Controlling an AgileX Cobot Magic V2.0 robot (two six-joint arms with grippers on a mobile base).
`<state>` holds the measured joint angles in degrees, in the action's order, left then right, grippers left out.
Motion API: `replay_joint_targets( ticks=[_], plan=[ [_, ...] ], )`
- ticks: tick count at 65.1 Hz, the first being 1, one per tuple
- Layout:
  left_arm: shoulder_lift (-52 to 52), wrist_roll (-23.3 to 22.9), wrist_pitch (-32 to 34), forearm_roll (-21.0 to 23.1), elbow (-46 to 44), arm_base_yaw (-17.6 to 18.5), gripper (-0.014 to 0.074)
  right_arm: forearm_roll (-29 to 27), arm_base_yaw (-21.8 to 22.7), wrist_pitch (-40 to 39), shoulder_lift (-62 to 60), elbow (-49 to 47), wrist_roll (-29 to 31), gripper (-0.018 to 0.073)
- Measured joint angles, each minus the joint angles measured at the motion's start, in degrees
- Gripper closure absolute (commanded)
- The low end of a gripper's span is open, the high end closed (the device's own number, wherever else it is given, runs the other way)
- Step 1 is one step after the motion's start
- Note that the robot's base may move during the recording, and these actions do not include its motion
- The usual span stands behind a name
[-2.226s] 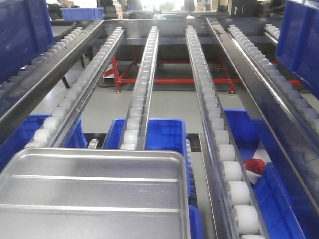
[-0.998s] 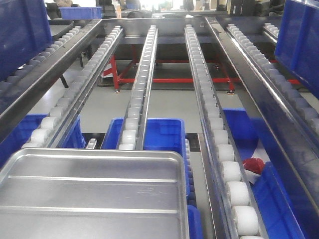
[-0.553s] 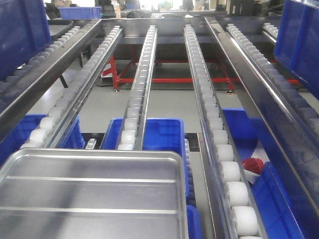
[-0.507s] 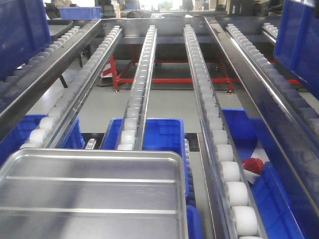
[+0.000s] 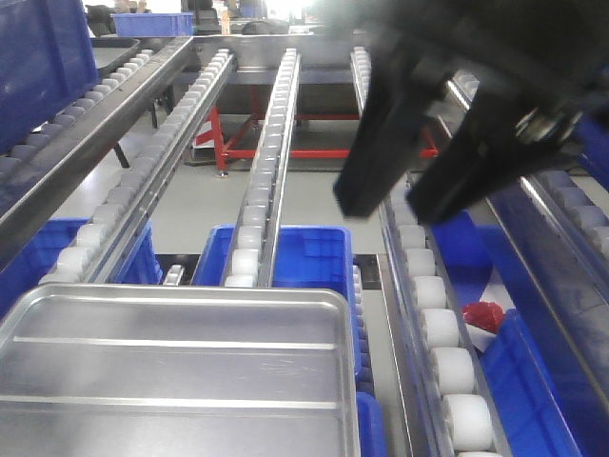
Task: Grab silver tray and stack on right shelf
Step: 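Lower both grippers onto opposite short edges of the silver tray and close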
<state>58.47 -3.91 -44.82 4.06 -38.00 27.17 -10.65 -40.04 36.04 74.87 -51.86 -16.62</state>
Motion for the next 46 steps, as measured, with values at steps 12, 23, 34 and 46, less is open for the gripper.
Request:
replay_joint_targets(
  ticks=[12, 23, 34, 46],
  plan=[
    [6.7, -9.5, -2.9, -5.6, -3.9, 0.0, 0.0335, 8.4, 0.0, 1.8, 7.8, -1.6, -12.9, 0.0156],
    [11.7, -12.4, -1.7, -6.0, -6.2, 0.0, 0.0335, 10.7, -0.5, 0.7, 11.1, -1.8, -18.5, 0.0156],
    [16.2, -13.7, 0.6, -6.0, -6.2, 0.0, 0.0335, 10.7, -2.6, -2.6, 13.2, -1.9, -20.2, 0.0156],
    [19.5, -13.8, 2.1, -6.0, -6.2, 0.0, 0.0335, 10.7, -3.1, -3.8, 16.7, -1.9, -20.6, 0.0156]
  ],
)
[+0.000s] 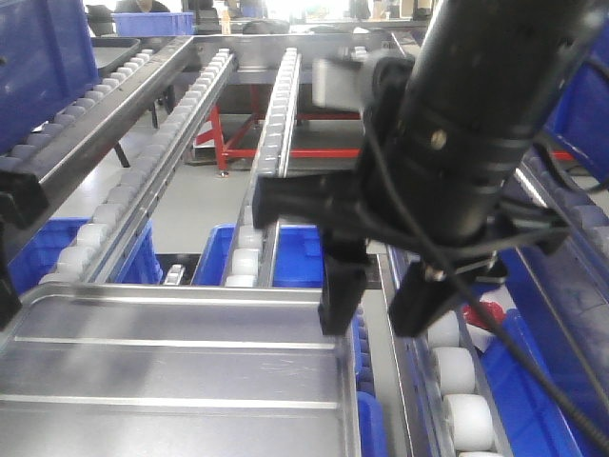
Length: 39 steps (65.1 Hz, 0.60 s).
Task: Grab silver tray and stack on right shelf
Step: 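Lower both grippers onto opposite short edges of the silver tray and close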
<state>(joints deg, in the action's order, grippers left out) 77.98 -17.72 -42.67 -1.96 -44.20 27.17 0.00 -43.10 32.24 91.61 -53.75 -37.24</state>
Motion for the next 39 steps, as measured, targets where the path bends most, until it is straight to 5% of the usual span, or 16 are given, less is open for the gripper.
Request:
replay_joint_targets(
  ticks=[39],
  plan=[
    [6.9, -1.6, 4.3, 0.0, -0.1, 0.0, 0.0335, 0.0, 0.0, -3.7, 5.4, 0.0, 0.0, 0.0156]
  ],
)
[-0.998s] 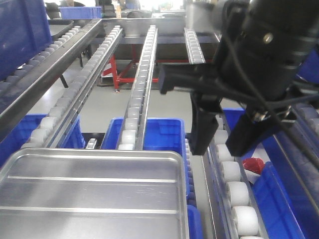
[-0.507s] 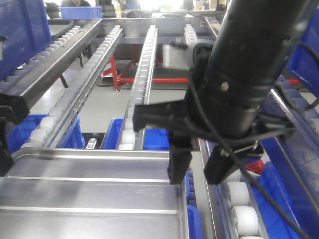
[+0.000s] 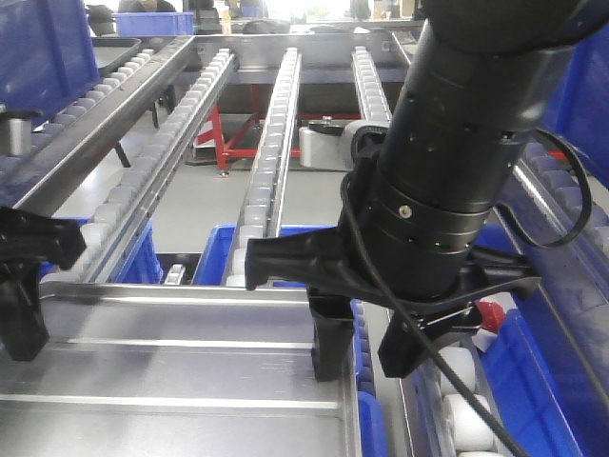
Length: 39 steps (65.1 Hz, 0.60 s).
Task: Grab silver tray and stack on right shelf
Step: 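Lower both grippers onto opposite short edges of the silver tray and close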
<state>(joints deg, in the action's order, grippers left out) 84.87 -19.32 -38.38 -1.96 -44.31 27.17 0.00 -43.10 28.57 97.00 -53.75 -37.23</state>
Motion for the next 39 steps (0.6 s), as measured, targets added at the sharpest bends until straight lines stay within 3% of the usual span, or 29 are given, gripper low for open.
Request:
replay_joint_targets(
  ticks=[39],
  plan=[
    [0.7, -0.2, 1.4, 0.0, 0.0, 0.0, 0.0335, 0.7, 0.0, -1.2, 0.8, 0.0, 0.0, 0.0156]
  ],
)
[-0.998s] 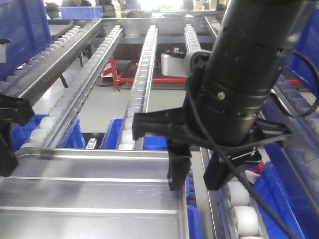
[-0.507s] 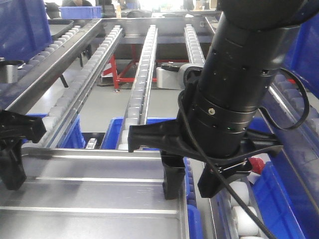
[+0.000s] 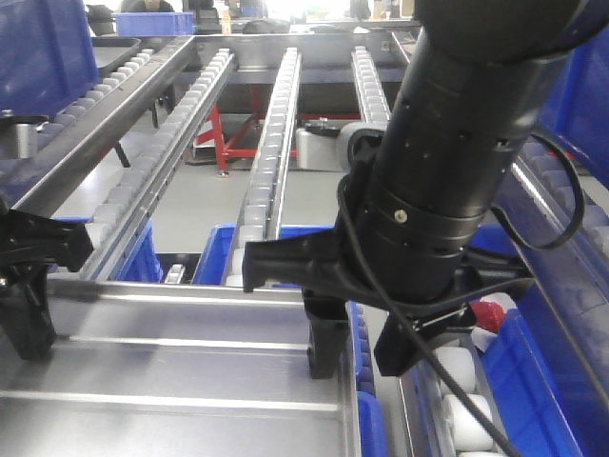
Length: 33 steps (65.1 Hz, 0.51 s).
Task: Grab silver tray and stack on right shelf
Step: 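Lower both grippers onto opposite short edges of the silver tray and close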
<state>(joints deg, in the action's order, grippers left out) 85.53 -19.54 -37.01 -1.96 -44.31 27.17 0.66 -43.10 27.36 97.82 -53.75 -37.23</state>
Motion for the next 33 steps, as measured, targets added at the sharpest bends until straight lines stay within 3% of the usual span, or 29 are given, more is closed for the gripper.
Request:
replay_joint_targets(
  ticks=[11, 21, 27, 33],
  plan=[
    [0.0, 0.0, 0.0, 0.0, -0.4, 0.0, 0.0339, 0.0, 0.0, 0.0, 0.9, -0.4, -0.1, 0.0156],
    [0.0, -0.1, 0.0, 0.0, -0.5, 0.0, 0.0406, 0.0, 0.0, 0.1, 0.9, -0.6, -0.1, 0.0160],
    [0.0, -0.1, 0.0, 0.2, -0.5, 0.2, 0.0505, 0.0, 0.0, 0.1, 0.9, -0.6, -0.1, 0.0228],
    [0.0, -0.2, 0.0, -0.1, -0.5, 0.1, 0.0628, 0.0, -0.1, 0.0, 0.9, -0.6, -0.1, 0.0380]
  ],
)
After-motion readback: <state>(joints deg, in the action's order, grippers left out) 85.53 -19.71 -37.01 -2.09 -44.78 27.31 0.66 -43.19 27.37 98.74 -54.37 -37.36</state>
